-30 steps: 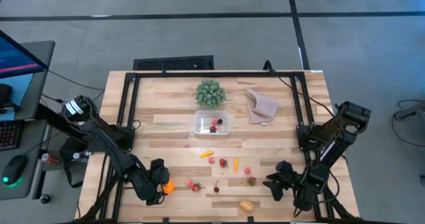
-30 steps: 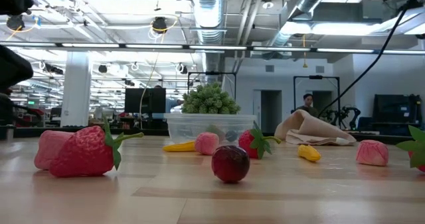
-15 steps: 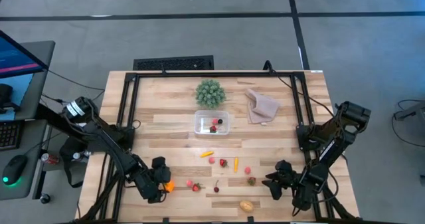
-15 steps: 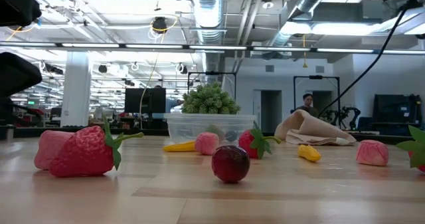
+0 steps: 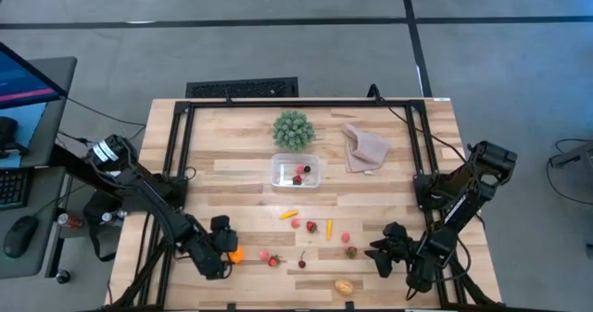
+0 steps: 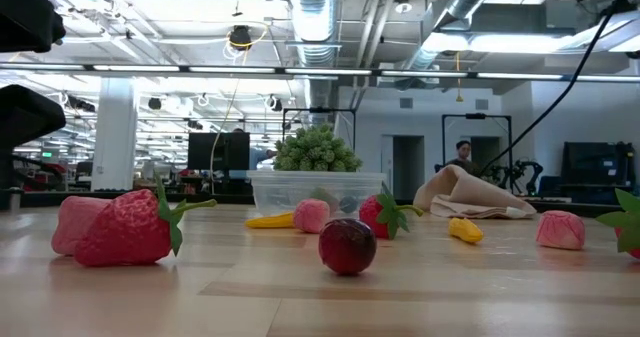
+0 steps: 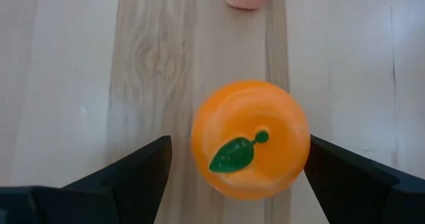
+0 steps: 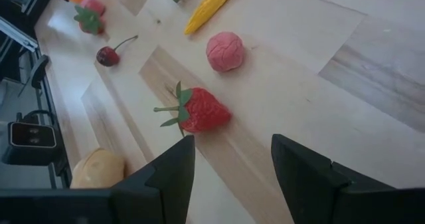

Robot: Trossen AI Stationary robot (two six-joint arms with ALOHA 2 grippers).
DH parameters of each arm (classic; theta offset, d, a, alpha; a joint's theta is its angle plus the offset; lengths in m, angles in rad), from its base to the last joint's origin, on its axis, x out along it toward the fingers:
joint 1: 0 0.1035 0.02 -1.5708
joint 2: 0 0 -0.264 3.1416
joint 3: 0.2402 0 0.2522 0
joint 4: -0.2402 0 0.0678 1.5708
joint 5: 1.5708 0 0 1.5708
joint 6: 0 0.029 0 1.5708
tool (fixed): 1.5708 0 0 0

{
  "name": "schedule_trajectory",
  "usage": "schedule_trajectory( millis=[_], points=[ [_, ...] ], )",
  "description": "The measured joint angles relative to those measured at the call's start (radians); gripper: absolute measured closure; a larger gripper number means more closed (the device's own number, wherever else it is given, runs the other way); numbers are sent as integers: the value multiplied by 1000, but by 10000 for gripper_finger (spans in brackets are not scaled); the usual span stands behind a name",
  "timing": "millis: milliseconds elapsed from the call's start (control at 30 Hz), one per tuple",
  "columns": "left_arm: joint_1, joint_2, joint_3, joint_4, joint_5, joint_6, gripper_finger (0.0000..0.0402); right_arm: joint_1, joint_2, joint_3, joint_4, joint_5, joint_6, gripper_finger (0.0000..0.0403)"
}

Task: Pick and placing Produce into tupperware
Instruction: Put the orange into the transparent container

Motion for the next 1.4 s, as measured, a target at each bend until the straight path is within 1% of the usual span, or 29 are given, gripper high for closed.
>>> schedule_trajectory(
  millis=[233,467,567,633,800,900,1000,1233,1333,1400],
  points=[
    [14,0,0,0,-2,40,90,-5,0,0,-4,0,0,210],
    [14,0,0,6,-2,39,151,-5,0,0,-4,-1,1,210],
    [14,0,0,8,-2,31,164,-5,0,0,-4,-1,1,210],
    [14,0,0,8,-2,27,164,-5,0,0,-4,-2,0,210],
    [15,0,0,8,4,24,135,-5,0,0,-4,-3,-2,210],
    [15,0,0,7,4,24,129,-5,0,0,-4,-4,-2,210],
    [15,-1,0,7,3,22,135,-5,0,0,-4,-4,-1,210],
    [26,-8,0,6,-3,-4,168,-5,0,0,-4,-4,1,210],
    [37,-25,0,1,-17,-4,167,-3,0,0,-4,-4,0,210],
    [45,-47,0,-16,-37,-4,159,-2,0,0,-4,-5,0,210]
  ],
)
